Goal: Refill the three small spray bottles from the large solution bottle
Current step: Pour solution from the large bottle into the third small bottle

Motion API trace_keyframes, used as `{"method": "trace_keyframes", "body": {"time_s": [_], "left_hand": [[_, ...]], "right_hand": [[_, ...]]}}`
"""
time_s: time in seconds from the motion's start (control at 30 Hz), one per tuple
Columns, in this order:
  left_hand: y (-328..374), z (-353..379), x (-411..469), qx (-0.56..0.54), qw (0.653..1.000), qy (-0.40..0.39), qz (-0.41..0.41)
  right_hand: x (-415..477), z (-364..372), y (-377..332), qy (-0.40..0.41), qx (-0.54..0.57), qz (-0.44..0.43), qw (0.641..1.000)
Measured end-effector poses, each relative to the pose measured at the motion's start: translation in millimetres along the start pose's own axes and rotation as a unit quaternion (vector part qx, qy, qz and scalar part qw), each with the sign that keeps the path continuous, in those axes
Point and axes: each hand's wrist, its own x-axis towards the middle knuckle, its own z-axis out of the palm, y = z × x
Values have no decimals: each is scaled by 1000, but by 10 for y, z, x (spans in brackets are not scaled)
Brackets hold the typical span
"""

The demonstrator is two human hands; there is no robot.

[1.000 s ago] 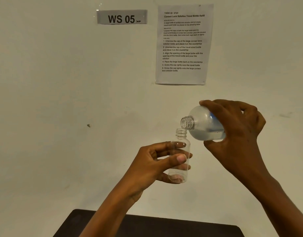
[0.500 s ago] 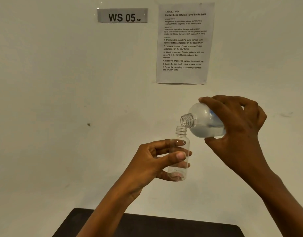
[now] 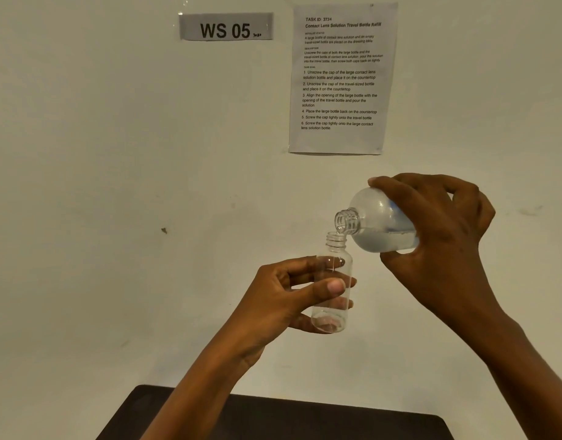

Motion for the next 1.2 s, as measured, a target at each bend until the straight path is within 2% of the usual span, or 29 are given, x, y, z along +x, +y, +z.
{"method": "trace_keyframes", "body": {"time_s": [1.2], "left_hand": [[-2,11,26,5,1000,-2,6]], "right_hand": [[26,-27,-26,-2,-14,14,1000]]}}
